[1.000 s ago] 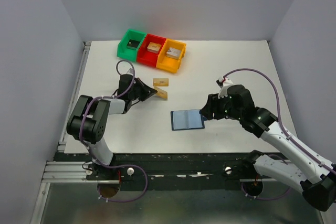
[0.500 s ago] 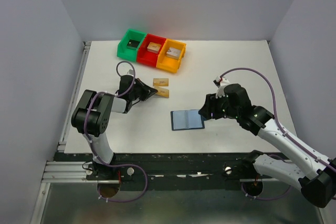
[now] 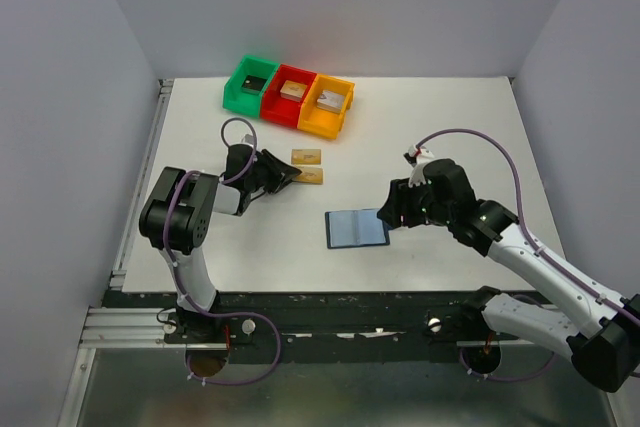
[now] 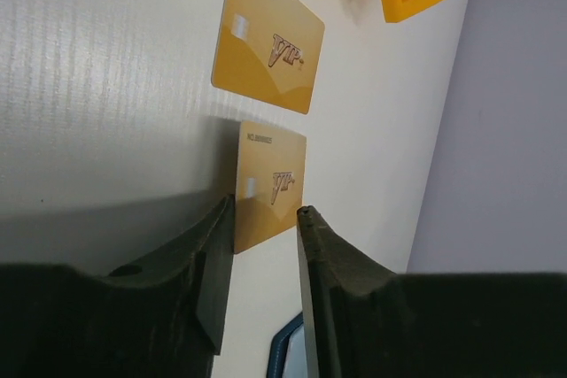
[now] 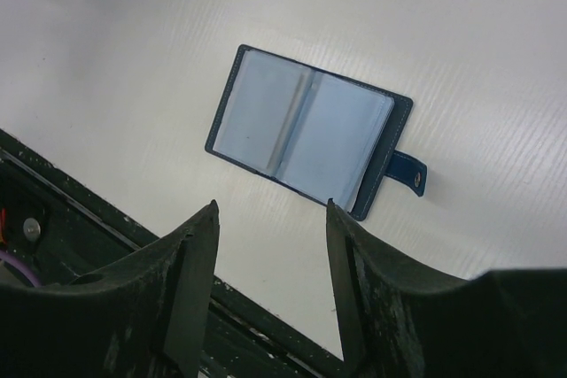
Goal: Take the credit cards out of the card holder
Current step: Place the credit card at the center of the board.
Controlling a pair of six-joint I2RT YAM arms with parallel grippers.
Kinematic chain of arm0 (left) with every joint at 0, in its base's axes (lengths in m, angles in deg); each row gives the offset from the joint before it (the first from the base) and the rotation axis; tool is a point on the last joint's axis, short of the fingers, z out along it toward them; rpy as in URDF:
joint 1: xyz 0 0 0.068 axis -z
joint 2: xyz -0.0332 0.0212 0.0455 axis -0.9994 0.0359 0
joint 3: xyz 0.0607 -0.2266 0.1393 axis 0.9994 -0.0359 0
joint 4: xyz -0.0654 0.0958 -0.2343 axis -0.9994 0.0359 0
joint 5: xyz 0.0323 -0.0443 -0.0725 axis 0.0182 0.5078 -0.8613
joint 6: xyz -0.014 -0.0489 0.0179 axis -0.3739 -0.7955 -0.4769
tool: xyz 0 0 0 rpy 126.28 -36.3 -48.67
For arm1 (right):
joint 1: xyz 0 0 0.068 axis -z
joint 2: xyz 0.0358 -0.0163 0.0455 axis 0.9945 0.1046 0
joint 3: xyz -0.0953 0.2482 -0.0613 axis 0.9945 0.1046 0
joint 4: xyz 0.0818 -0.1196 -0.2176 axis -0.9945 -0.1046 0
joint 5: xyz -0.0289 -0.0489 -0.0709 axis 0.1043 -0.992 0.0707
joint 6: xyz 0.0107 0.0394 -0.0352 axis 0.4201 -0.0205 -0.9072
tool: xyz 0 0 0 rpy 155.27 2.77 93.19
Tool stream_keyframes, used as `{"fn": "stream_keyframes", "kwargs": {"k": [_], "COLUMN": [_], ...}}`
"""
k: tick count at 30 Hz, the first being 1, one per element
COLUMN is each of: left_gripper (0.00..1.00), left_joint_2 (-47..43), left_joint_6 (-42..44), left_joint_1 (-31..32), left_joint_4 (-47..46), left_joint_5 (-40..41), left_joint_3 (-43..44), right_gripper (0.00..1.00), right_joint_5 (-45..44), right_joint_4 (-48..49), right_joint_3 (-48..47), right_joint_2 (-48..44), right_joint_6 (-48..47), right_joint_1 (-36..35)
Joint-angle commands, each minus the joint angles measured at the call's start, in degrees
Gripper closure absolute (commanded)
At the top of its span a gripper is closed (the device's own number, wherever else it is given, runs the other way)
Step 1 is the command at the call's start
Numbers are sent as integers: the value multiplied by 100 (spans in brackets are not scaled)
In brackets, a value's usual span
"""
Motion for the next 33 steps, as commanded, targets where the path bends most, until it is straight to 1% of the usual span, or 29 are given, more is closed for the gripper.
{"fn": "stream_keyframes", "kwargs": {"k": [1,4,7,8,10,11,13,17,18,21,23,27,29,31,33], "left_gripper": [55,46,33,30,24,23,22,17,1,1,1,1,1,1,5], "left_joint_2": [-111,-462,-1015,-1200,-1578,-1745,-2044,-2615,-2747,-3064,-3388,-3995,-4215,-4225,-4050], "left_joint_6": [116,300,599,782,1064,1196,1407,1750,1829,1997,1945,1743,1847,1961,2146], "left_joint_1": [-47,-100,-153,-153,-153,-153,-144,48,119,452,663,866,1103,1454,1849], "left_joint_4": [24,454,1226,1569,2254,2632,3143,4004,4146,4603,4710,4201,3833,3848,4015], "left_joint_5": [-205,-65,276,409,760,970,1252,1982,2140,2597,2782,2467,2134,2159,2246], "left_joint_3": [51,-10,7,42,156,218,306,420,447,543,413,-158,-431,-467,-371], "right_gripper": [40,37,35,32,27,23,23,22,22,22,23,28,32,34,36], "right_joint_5": [-119,-426,-1049,-1199,-1568,-1883,-2140,-1860,-1703,-1351,-1148,-884,-718,-673,-690], "right_joint_4": [31,-101,-232,-303,-356,-408,-269,13,-22,-49,161,382,391,452,496], "right_joint_3": [-130,-139,-139,-139,-96,-43,167,327,309,274,388,529,485,450,432], "right_joint_2": [50,103,130,156,156,147,86,120,208,411,437,674,902,1130,1368], "right_joint_6": [17,87,253,332,525,788,905,632,562,413,395,421,421,447,456], "right_joint_1": [24,24,41,59,85,85,103,225,243,296,331,445,481,507,516]}}
